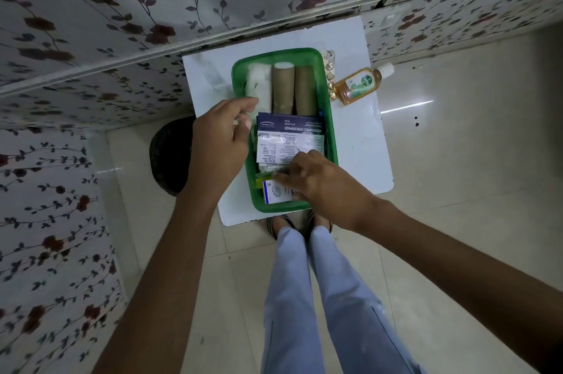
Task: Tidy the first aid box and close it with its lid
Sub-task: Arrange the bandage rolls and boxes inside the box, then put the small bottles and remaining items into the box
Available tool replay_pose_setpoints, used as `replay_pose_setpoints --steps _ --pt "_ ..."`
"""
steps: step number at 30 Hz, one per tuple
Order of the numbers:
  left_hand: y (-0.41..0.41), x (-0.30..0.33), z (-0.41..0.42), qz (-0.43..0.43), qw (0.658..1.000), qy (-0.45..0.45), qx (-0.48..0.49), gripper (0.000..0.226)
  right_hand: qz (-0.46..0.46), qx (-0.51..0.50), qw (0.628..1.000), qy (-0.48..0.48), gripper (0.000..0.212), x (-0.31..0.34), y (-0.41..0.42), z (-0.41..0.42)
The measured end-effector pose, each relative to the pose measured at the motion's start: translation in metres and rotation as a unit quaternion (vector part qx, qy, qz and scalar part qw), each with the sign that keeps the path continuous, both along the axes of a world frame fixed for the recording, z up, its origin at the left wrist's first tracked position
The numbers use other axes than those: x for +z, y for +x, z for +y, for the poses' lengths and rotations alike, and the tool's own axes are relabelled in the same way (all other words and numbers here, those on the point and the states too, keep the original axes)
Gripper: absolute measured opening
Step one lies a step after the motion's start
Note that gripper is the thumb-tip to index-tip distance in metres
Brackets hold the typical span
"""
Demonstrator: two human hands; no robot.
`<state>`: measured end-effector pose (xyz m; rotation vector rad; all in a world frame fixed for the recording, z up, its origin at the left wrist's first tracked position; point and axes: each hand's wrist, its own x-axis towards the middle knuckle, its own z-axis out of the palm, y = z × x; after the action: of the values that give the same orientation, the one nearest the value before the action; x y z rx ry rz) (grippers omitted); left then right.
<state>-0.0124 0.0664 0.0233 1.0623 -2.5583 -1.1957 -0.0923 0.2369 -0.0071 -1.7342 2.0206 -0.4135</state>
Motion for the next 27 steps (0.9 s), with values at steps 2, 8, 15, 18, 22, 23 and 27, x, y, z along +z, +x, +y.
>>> replay_pose_setpoints --steps 2,8,15,18,22,23,27 --pt "-0.003 0.000 0.004 -0.003 1.000 -0.018 -0.009 0.033 0.012 0.015 1.000 0.010 0.046 -0.006 0.001 -0.001" --pt "-0.026 0.003 0.017 -0.003 0.996 -0.038 -0.076 0.031 -0.074 -0.076 0.993 -0.042 0.022 0.017 -0.022 -0.010" --pt "-0.050 -0.003 0.016 0.010 0.999 -0.010 -0.051 0.032 -0.164 -0.593 0.785 0.073 0.049 -0.010 -0.122 -0.024" --pt "-0.053 -0.007 0.015 -0.031 0.995 -0.044 -0.083 0.033 -0.179 -0.574 0.780 0.173 0.060 -0.040 -0.127 -0.042" --pt "-0.048 -0.014 0.023 -0.203 0.953 -0.085 -0.210 0.039 -0.096 -0.564 0.806 0.149 0.052 -0.060 -0.118 -0.052" --pt "-0.046 -0.014 0.026 -0.227 0.944 -0.090 -0.220 0.039 -0.080 -0.552 0.819 0.132 0.048 -0.062 -0.115 -0.048" --pt "-0.037 -0.013 0.031 -0.228 0.948 -0.092 -0.200 0.038 -0.082 -0.490 0.867 0.039 0.059 -0.056 -0.111 -0.034"
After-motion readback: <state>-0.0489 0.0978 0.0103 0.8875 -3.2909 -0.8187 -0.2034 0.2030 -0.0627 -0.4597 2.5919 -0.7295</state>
